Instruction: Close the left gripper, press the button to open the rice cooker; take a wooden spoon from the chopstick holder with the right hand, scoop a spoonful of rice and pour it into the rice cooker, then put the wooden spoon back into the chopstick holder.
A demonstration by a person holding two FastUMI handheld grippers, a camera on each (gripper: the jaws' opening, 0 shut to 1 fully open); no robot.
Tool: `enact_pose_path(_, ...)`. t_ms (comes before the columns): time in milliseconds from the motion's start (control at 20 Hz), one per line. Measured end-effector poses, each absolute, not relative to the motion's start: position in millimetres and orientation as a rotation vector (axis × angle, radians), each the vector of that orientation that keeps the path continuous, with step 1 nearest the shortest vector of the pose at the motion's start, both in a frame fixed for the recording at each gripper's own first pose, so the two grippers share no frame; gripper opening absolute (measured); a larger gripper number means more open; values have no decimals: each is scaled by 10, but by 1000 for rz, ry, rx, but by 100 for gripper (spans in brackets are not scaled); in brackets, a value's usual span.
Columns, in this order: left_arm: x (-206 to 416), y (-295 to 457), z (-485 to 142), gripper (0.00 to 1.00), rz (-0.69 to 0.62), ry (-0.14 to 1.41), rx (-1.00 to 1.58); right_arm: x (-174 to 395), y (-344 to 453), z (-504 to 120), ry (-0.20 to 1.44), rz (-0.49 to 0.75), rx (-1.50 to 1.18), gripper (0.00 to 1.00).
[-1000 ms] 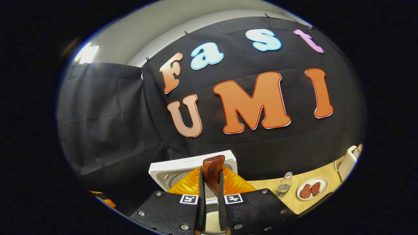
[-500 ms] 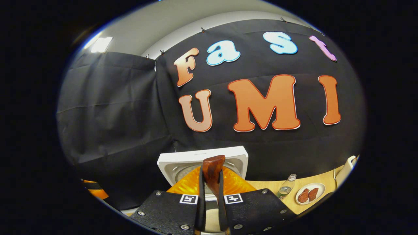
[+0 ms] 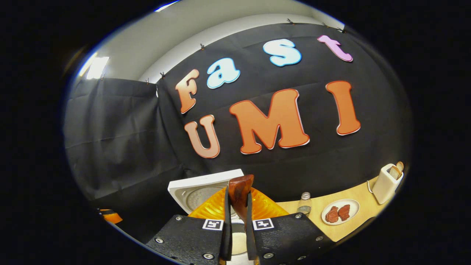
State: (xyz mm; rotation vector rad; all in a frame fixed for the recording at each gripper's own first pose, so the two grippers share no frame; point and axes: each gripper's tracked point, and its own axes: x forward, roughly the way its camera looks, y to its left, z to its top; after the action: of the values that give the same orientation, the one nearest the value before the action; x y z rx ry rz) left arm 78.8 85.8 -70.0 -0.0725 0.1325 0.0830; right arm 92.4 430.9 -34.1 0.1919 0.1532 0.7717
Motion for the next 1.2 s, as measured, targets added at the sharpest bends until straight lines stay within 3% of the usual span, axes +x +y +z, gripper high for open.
enact_pose_path(800,643,168,-566,100,-11,98,-24,1313,1413,-1003,204,330,216,15)
enact_pose_path(1200,583,104,-552,100,-11,122,-7,1470,715,-1643,285,176,240,15)
